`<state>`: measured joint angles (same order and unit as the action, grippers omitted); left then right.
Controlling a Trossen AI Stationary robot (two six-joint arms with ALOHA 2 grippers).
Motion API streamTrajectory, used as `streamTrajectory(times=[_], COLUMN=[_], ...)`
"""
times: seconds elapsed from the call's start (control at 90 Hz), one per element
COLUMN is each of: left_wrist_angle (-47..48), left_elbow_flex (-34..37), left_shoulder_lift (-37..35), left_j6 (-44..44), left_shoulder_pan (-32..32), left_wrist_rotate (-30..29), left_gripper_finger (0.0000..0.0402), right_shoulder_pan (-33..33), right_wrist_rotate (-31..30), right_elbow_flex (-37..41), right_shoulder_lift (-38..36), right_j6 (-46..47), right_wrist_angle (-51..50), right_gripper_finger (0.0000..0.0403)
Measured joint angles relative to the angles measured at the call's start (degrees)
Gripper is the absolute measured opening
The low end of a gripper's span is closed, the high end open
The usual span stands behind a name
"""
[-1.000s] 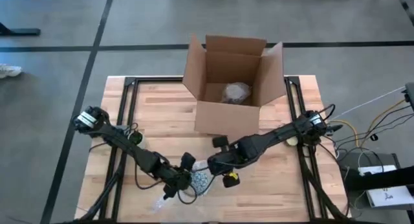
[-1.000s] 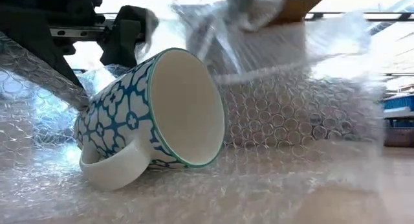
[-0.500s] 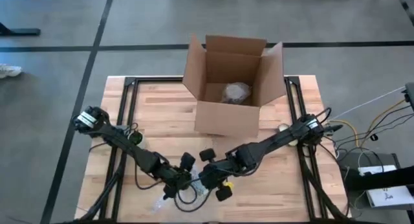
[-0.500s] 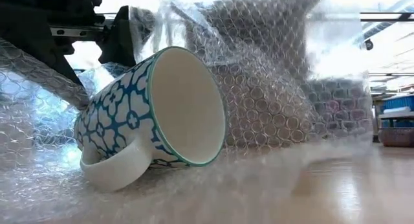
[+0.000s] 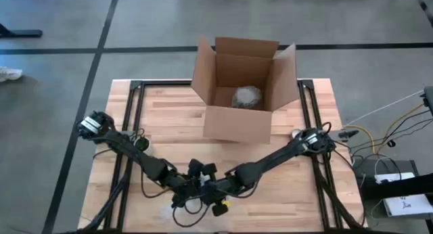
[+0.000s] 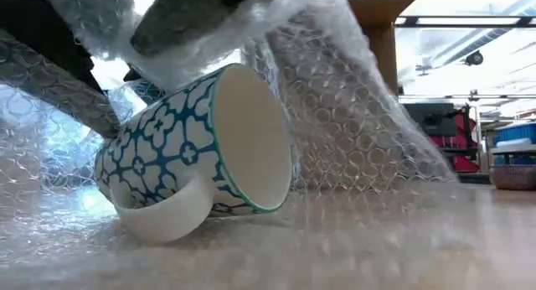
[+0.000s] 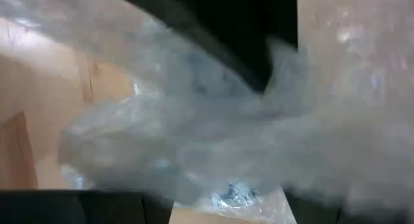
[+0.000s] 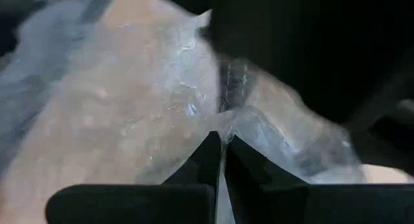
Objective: Wrap mug
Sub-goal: Wrap the blue patterned mug with the bubble wrap
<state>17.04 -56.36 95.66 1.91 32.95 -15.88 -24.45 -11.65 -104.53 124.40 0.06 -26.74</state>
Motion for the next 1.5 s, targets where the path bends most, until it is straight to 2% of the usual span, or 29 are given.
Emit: streamTrajectory(times=[0.356,0.567,0.744,0.9,1.111,1.5], left_wrist_angle=[0.20,0.31,-0.07,-0.11,-0.43,1.85], left_elbow_flex=[0.02,0.02,0.02,0.04,0.03,0.20], left_shoulder_lift=[-0.14,-0.16,-0.16,-0.11,-0.17,-3.73], left_j6=[0.35,1.48,1.66,0.16,-5.39,-5.91], left_shoulder_pan=[1.18,1.95,2.01,2.03,2.41,3.53], left_wrist_rotate=[0.77,1.04,0.75,0.41,0.76,2.58], left_gripper_finger=[0.0243,0.0242,0.0241,0.0247,0.0245,0.0225], right_shoulder_pan=[-1.34,-2.98,-3.99,-4.41,-4.32,-4.07], right_wrist_rotate=[-0.88,-5.07,-5.90,-9.62,-8.31,-6.45], right_elbow_flex=[1.53,3.77,5.41,5.99,7.65,9.25], right_shoulder_lift=[0.13,0.17,0.92,1.94,3.29,5.66], right_j6=[-5.27,-9.67,-13.07,-14.72,-15.16,-12.36], right_wrist_angle=[0.54,2.38,3.00,4.72,10.74,17.17], right_gripper_finger=[0.0000,0.0000,0.0000,0.0000,0.0000,0.0000])
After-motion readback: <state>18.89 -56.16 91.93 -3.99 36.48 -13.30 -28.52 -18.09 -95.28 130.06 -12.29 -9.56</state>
